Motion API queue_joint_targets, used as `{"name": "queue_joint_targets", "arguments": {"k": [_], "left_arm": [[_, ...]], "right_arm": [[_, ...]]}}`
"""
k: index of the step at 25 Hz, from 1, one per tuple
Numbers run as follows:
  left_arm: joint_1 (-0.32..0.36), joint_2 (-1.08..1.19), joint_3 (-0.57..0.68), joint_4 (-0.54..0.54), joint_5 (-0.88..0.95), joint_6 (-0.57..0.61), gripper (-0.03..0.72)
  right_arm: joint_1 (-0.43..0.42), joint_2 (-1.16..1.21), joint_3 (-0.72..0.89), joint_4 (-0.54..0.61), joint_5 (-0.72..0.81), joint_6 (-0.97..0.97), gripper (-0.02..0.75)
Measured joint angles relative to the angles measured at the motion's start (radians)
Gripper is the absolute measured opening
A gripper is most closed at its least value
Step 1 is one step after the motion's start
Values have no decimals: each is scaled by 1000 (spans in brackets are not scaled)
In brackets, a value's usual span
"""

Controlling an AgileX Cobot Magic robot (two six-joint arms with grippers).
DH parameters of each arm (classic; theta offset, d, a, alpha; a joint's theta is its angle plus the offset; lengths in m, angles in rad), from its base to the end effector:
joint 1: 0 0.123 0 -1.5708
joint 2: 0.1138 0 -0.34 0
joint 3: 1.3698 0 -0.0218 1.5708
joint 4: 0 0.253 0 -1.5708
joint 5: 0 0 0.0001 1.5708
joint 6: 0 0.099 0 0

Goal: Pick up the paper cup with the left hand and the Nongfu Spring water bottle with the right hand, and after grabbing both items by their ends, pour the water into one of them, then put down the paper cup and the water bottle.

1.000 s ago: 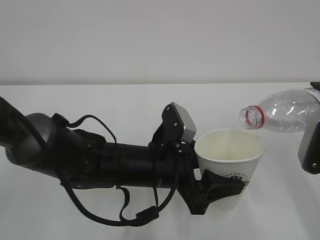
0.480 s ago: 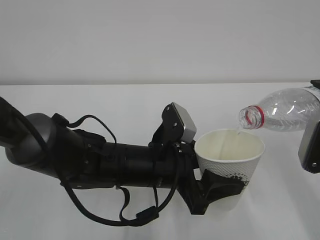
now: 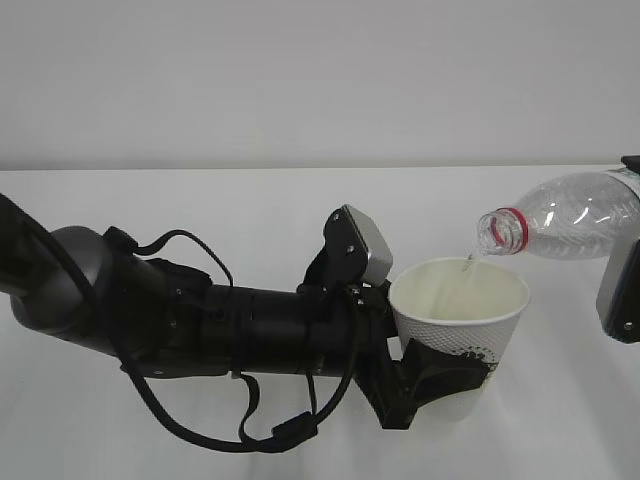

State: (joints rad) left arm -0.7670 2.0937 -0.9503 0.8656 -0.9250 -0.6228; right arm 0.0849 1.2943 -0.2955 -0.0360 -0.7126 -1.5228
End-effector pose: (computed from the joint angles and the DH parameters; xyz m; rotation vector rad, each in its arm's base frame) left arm 0.2603 -0.3345 0.1601 1.1578 1.6437 -1.1328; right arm 0.2131 0.0205 0.2522 -1.3916 1.2801 -1.0181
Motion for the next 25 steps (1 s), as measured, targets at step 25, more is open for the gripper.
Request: {"name": "queue_joint_targets", "arguments": {"k": [25], "left_arm": [[0, 0, 0, 0, 0, 0, 491]], "right_arm": [[0, 0, 0, 0, -1, -7, 404]]}}
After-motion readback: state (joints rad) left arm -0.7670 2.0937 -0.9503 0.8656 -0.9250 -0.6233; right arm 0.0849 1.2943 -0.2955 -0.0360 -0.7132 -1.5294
